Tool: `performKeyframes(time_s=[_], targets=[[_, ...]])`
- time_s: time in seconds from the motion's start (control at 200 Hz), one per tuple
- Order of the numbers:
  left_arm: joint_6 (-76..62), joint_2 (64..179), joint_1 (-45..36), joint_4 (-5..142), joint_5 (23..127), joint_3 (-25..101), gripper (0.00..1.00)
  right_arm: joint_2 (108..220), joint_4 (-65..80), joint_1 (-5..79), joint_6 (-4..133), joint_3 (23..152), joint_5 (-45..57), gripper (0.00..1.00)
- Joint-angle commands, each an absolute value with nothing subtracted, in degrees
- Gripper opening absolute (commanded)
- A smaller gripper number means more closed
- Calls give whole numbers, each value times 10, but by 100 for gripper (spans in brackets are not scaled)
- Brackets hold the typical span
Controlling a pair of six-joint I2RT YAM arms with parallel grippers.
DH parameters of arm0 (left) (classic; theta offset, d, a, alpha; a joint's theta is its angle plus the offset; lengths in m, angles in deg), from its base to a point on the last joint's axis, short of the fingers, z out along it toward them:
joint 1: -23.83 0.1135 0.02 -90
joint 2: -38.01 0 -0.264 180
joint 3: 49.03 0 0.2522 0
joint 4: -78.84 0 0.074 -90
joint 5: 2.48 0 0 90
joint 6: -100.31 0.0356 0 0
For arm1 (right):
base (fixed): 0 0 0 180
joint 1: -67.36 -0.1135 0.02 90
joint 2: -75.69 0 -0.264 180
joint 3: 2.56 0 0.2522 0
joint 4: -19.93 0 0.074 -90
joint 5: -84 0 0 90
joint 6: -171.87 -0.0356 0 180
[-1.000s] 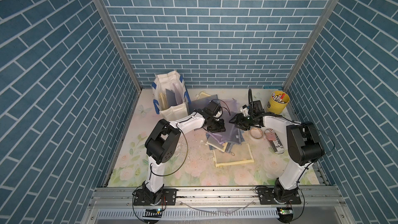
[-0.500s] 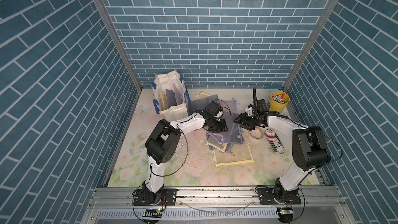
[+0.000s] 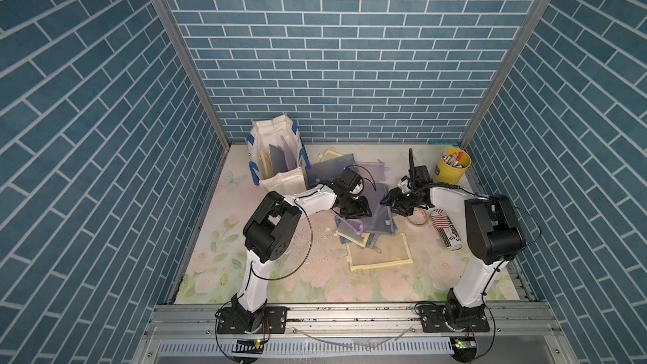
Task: Put the pencil pouch into the canvas bag
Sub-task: Pick up the pencil pouch.
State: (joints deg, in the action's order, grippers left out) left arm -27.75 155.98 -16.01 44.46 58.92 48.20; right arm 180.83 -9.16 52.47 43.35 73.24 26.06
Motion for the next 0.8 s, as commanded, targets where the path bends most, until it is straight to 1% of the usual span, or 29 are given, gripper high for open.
performKeyframes(time_s=[0.0, 0.055, 0.145, 0.305, 0.365, 0.4, 0.455, 0.615, 0.795], targets=[[-280, 1566, -164, 462, 576, 503, 38, 1812, -79, 522, 444, 730, 278, 54], [-281, 1566, -167, 465, 574, 506, 32, 1809, -79, 520, 446, 729, 281, 52], [-278, 1568, -173, 466, 574, 514, 25, 1806, -80, 515, 448, 726, 286, 48], [-278, 1565, -175, 466, 574, 516, 14, 1792, -82, 509, 447, 721, 286, 46], [-274, 1557, -174, 466, 575, 516, 7, 1783, -86, 509, 447, 720, 285, 46], [-270, 1551, -174, 463, 575, 517, 0, 1777, -91, 509, 448, 722, 285, 46], [-256, 1539, -172, 449, 581, 523, 0, 1765, -106, 509, 453, 727, 283, 47], [-195, 1499, -168, 357, 609, 569, 0, 1723, -167, 509, 486, 755, 262, 56], [-148, 1442, -146, 263, 632, 614, 0, 1685, -216, 509, 511, 796, 236, 73]])
